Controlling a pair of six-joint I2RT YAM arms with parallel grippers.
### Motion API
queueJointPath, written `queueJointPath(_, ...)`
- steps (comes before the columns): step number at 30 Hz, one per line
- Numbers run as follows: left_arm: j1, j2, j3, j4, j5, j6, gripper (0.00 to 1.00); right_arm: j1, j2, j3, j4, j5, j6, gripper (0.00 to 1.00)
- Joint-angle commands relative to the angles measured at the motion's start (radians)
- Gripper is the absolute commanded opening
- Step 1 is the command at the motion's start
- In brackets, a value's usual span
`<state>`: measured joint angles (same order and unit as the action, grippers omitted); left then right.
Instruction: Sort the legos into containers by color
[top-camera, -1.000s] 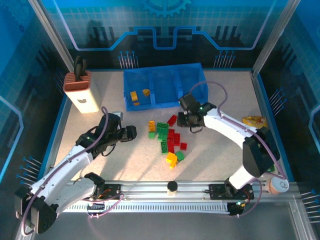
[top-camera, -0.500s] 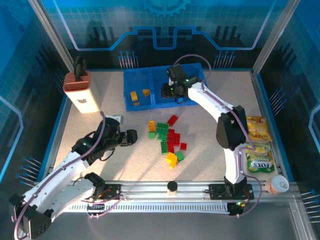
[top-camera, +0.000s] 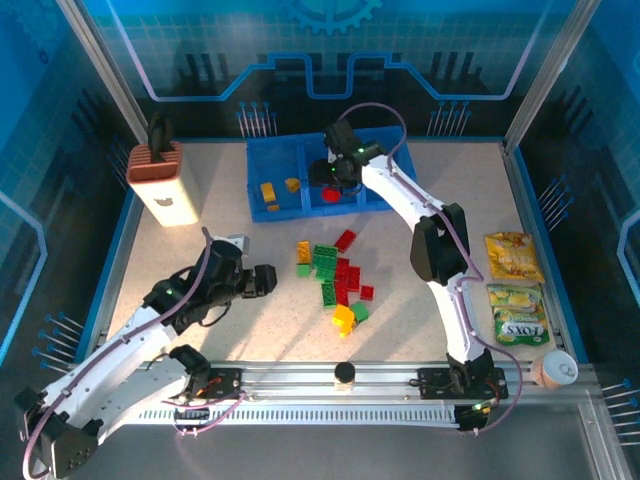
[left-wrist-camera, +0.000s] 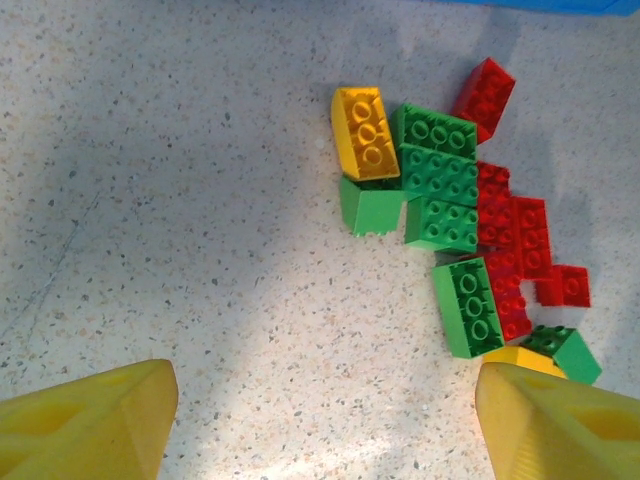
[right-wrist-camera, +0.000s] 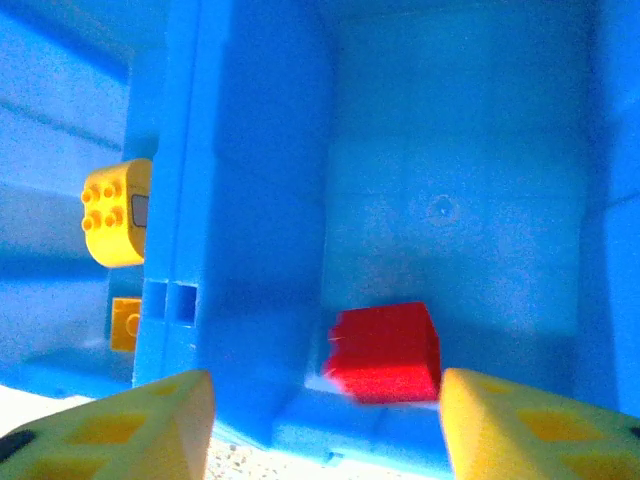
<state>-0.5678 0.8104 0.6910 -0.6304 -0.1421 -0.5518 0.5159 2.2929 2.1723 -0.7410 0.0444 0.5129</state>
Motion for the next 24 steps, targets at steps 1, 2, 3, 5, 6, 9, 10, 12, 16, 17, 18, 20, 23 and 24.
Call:
queueJointPath(1,-0.009,0.034,-0.007,0.014,0.008,-0.019,0.79,0.003,-0.101,-0.038,-0.010,0.009,-0.015,0.67)
queueJointPath(2,-0.011,0.043,-0.007,0.023,0.010,-0.023,0.79,0.003,-0.126,-0.053,-0.007,0.008,-0.017,0.67)
queueJointPath(3,-0.012,0.053,-0.006,0.033,0.013,-0.023,0.79,0.003,-0.150,-0.069,-0.003,0.003,-0.017,0.67)
queueJointPath(5,-0.011,0.079,-0.003,0.056,0.024,-0.027,0.78,0.011,-0.223,-0.139,0.028,-0.003,-0.018,0.67)
queueJointPath(6,-0.012,0.093,-0.001,0.067,0.029,-0.028,0.78,0.015,-0.259,-0.181,0.048,-0.004,-0.019,0.67)
queueJointPath(9,-0.011,0.155,0.014,0.097,0.044,-0.028,0.76,0.026,-0.398,-0.349,0.123,-0.007,-0.013,0.67)
queueJointPath(10,-0.012,0.180,0.020,0.111,0.052,-0.028,0.76,0.029,-0.452,-0.417,0.152,-0.006,-0.007,0.67)
queueJointPath(12,-0.012,0.233,0.035,0.140,0.064,-0.027,0.76,0.034,-0.550,-0.552,0.209,-0.003,0.005,0.67)
queueJointPath(16,-0.012,0.358,0.083,0.189,0.076,-0.016,0.75,0.045,-0.718,-0.799,0.259,0.032,0.012,0.66)
queueJointPath(17,-0.012,0.393,0.100,0.204,0.081,-0.011,0.75,0.046,-0.751,-0.847,0.257,0.047,0.016,0.66)
queueJointPath(18,-0.011,0.421,0.116,0.211,0.082,-0.007,0.75,0.046,-0.775,-0.887,0.254,0.053,0.019,0.66)
queueJointPath(20,-0.011,0.486,0.157,0.223,0.089,0.003,0.75,0.048,-0.825,-0.977,0.261,0.068,0.031,0.64)
queueJointPath(23,-0.011,0.553,0.204,0.238,0.102,0.006,0.73,0.042,-0.842,-1.053,0.275,0.078,0.052,0.59)
queueJointPath(24,-0.011,0.566,0.212,0.241,0.105,0.004,0.73,0.041,-0.830,-1.054,0.263,0.080,0.061,0.59)
